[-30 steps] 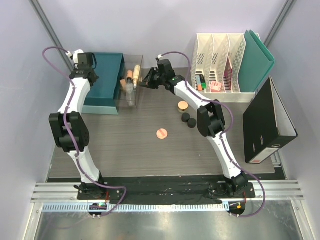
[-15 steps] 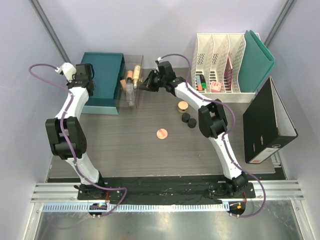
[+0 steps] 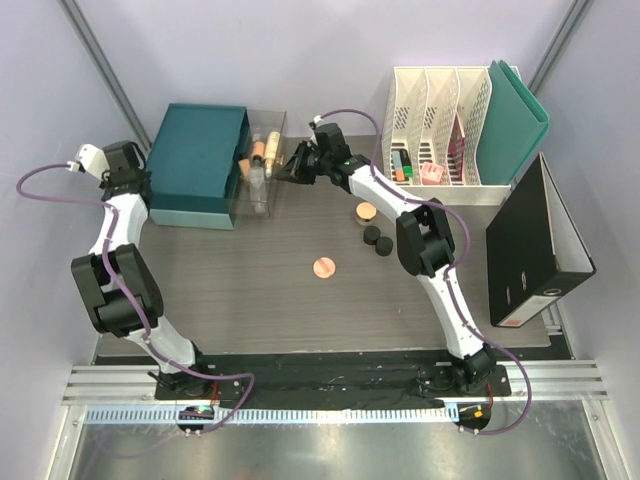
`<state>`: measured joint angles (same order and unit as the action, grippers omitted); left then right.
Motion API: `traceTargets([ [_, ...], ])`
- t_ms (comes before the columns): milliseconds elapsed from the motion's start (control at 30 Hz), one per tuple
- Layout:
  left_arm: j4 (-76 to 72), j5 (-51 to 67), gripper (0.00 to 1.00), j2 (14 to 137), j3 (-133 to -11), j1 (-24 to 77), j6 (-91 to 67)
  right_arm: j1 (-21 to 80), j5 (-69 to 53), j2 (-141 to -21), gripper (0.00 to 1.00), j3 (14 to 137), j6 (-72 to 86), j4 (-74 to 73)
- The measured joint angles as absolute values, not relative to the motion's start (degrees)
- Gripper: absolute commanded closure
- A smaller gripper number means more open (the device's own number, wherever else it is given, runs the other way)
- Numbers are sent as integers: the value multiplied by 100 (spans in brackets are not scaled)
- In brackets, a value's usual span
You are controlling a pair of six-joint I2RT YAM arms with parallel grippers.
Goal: Organize the makeup
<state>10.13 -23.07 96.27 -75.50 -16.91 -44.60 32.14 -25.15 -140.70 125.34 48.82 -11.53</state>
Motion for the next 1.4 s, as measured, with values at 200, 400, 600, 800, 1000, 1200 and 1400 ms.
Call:
traceTargets([
  [200, 368, -1662, 100, 9946, -7522, -1931, -4434, 3203, -2574, -14070, 99, 12534, 5177, -1068],
  [400, 75, -1164, 100, 10381, -7830, -2047, -4434, 3186, -2582, -14070, 99, 12534, 5415, -1004],
  [600, -38, -808, 100, 10735, -8200, -2047, -4397, 3175, -2587, -14116, 99, 12621, 5603, -980],
  [800, -67, -436, 100, 11238, -8731, -2075, -4307, 3188, -2602, -14271, 99, 12842, 5734, -974],
  [1000, -137, 21, 100, 11596, -9100, -2130, -4320, 3262, -2689, -14647, 99, 13268, 5881, -904],
  [1200, -261, 268, 100, 11767, -9247, -2147, -4307, 3356, -2716, -14892, 99, 13491, 6055, -735],
  [1400, -360, 436, 100, 11854, -9395, -2075, -4268, 3476, -2716, -15069, 99, 13642, 6364, -419],
])
